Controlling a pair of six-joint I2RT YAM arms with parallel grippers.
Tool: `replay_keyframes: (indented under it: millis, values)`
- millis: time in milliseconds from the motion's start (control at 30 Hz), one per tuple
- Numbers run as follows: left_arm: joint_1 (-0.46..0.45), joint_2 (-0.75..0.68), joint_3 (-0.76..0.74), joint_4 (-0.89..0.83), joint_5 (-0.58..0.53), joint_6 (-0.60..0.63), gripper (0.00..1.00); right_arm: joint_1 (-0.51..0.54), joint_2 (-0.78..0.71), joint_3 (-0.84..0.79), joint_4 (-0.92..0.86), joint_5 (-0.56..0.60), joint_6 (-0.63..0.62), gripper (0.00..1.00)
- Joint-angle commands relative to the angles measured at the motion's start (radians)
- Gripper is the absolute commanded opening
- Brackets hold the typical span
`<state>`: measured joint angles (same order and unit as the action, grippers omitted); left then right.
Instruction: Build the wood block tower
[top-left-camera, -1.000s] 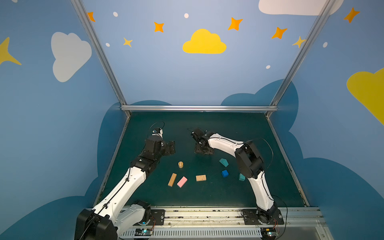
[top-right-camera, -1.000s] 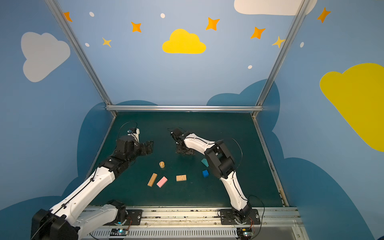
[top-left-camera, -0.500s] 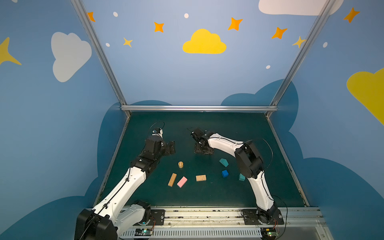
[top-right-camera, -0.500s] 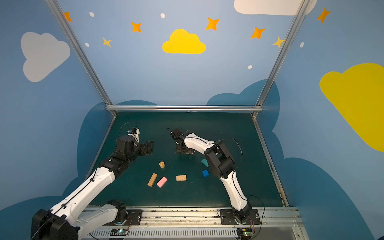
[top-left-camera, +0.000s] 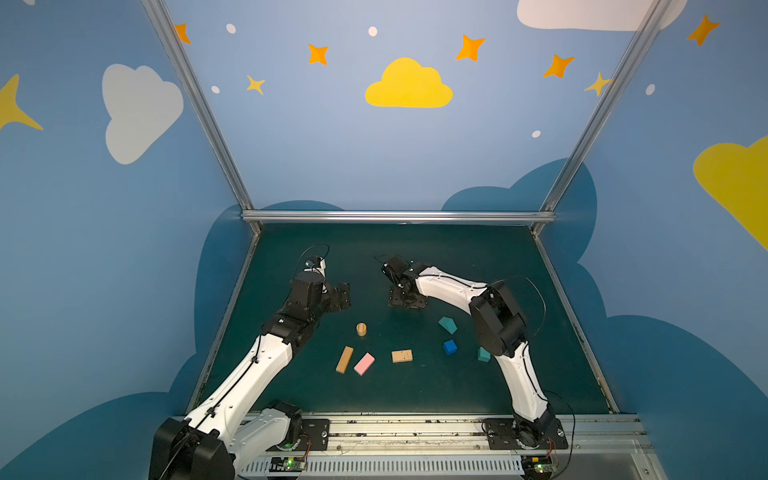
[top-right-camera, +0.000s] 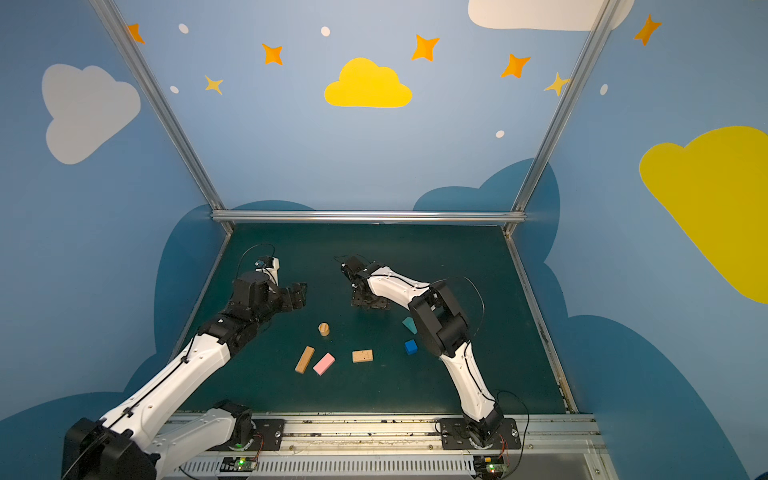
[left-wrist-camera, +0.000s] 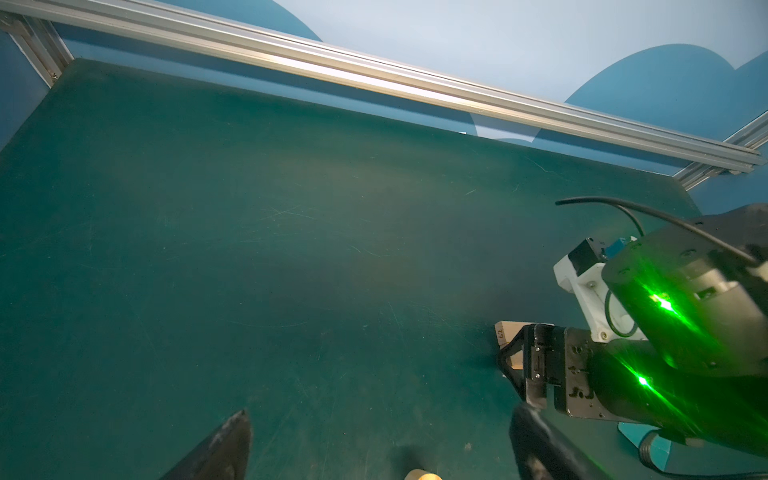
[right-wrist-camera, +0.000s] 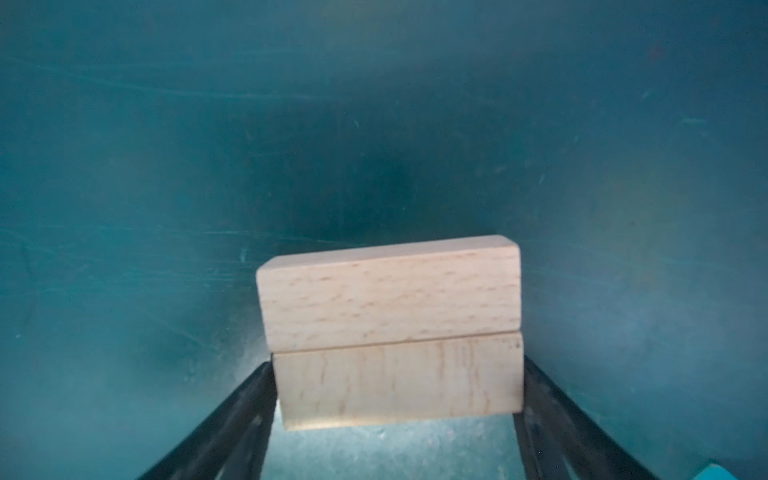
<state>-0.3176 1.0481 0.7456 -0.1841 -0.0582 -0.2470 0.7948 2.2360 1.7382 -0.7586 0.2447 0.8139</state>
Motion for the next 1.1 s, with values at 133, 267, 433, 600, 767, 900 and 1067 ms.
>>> replay_keyframes:
  millis: [133,267,433,600,767,900,1067]
  values:
    - [-0.005,-0.028,-0.006,-0.001,0.001,-0.003,0.96,0.017,-0.058,-0.102,0.024,-0.012,-0.002,0.88]
    - [-0.007,-0.032,-0.006,-0.003,0.004,-0.006,0.96,0.023,-0.078,-0.119,0.015,-0.003,-0.001,0.88]
    - [-0.013,-0.042,-0.005,-0.009,0.004,-0.008,0.96,0.034,-0.114,-0.149,0.021,-0.013,-0.004,0.88]
    - [-0.023,-0.057,-0.002,-0.020,-0.002,-0.015,0.96,0.050,-0.178,-0.193,0.021,-0.026,-0.014,0.88]
    - [-0.046,-0.075,0.015,-0.050,0.005,-0.017,0.95,0.067,-0.288,-0.274,0.033,-0.032,-0.028,0.88]
    - [-0.112,-0.070,0.061,-0.125,0.030,0.003,0.94,0.068,-0.388,-0.345,0.053,-0.034,-0.059,0.88]
    - [-0.263,-0.022,0.166,-0.306,0.028,0.045,0.93,0.048,-0.524,-0.443,0.096,-0.067,-0.134,0.88]
